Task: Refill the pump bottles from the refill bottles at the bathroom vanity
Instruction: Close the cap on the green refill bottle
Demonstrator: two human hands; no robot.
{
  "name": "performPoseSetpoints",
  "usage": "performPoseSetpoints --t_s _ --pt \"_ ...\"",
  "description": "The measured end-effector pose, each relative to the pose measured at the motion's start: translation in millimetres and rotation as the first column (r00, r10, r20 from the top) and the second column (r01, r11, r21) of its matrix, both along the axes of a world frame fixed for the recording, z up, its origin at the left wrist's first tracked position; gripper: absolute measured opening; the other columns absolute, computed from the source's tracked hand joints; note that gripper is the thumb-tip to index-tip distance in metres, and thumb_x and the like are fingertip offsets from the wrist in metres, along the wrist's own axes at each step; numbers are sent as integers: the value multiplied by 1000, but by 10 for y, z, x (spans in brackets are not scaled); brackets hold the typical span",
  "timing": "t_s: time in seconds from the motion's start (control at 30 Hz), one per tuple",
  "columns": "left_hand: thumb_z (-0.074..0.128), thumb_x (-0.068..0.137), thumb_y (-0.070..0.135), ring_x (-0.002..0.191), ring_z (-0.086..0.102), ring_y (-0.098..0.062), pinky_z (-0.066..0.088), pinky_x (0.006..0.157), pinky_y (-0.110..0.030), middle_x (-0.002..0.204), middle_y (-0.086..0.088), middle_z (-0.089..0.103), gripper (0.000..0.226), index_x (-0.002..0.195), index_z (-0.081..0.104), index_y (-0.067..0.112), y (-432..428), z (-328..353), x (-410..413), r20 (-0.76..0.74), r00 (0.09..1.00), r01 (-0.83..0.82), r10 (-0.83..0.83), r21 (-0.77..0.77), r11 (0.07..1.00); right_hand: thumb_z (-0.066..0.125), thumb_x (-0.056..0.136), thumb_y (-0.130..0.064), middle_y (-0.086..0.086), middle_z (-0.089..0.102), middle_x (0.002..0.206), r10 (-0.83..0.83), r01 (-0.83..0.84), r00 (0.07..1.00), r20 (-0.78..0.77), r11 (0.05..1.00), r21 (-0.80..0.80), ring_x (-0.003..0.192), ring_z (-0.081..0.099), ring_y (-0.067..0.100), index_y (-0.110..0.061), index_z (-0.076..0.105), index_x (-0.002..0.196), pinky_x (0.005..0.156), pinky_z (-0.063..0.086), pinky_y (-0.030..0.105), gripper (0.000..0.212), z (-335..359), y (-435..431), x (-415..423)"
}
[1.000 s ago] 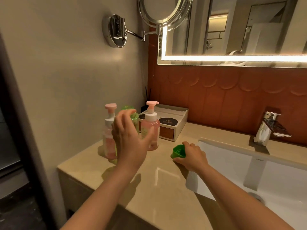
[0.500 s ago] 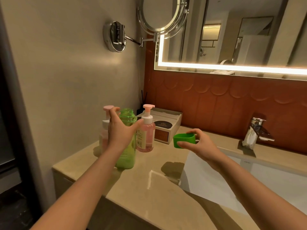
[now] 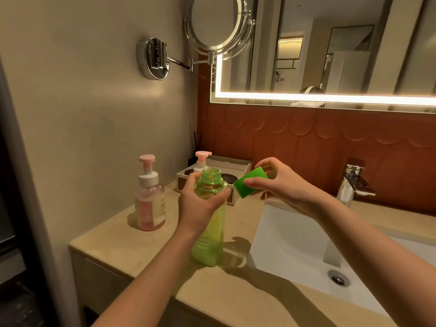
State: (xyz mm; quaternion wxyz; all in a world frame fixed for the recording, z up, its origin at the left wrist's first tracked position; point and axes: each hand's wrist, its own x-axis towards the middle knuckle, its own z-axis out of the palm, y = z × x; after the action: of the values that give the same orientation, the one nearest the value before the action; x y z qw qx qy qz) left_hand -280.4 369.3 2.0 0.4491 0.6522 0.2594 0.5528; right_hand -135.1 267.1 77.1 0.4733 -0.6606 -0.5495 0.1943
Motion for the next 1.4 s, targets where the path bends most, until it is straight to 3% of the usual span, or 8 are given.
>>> performPoseSetpoints --t_s 0.1,0.3,0.5,0.67,0.9,1.07,1.27,1.4 --pt "83 60 36 94 63 -18 52 73 -30 106 -6 62 67 116 51 19 -100 -56 101 -3 1000 16 -16 19 1000 74 72 -34 6 61 99 -10 9 998 61 1000 19 79 64 15 -12 45 110 59 51 21 52 101 7 -11" --pt "81 68 19 99 61 -16 49 74 -23 110 -5 61 66 125 47 17 -173 -81 174 29 998 51 -52 17 999 74 73 -33 2 59 100 -10 6 971 237 1000 18 87 58 12 -14 54 109 63 47 16 45 334 41 -41" --pt "81 65 27 98 61 -15 48 73 -19 105 -2 63 59 115 50 24 -199 -86 175 48 997 65 -67 53 997 71 77 -32 -3 52 107 77 -87 916 393 996 8 91 54 9 -15 48 128 61 49 12 58 470 130 -214" --pt "81 66 17 97 61 -13 48 76 -19 100 4 63 50 102 51 34 -183 -88 188 97 991 86 -90 41 995 70 78 -32 3 56 121 162 -143 858 488 987 -76 102 51 12 -13 48 131 68 48 15 60 528 231 -350" --pt "77 71 8 98 61 -8 49 79 -20 101 8 63 50 100 51 38 -192 -87 193 136 984 110 -118 61 992 67 81 -35 2 58 125 208 -139 739 640 978 -158 100 50 10 -17 55 129 56 43 9 52 516 249 -442" --pt "71 74 -3 102 61 -21 56 80 -32 102 0 62 44 104 55 26 -195 -75 175 230 952 214 -201 -32 976 72 74 -41 4 64 115 145 -72 620 771 989 -128 95 60 17 -13 60 122 59 45 11 57 511 310 -531" --pt "86 49 25 100 61 -23 50 92 -49 101 -4 63 68 109 55 17 -231 -37 181 270 941 221 -205 -33 975 62 74 -62 -3 57 81 -88 93 452 888 994 51 73 55 16 -15 57 99 55 42 23 53 385 387 -615" --pt "77 61 23 106 58 -21 51 90 -35 104 5 60 59 113 49 23 -210 -80 203 185 972 147 -144 -1 989 40 85 -63 -5 45 79 -223 119 390 893 974 192 78 44 14 -16 45 102 55 37 23 49 202 384 -620"
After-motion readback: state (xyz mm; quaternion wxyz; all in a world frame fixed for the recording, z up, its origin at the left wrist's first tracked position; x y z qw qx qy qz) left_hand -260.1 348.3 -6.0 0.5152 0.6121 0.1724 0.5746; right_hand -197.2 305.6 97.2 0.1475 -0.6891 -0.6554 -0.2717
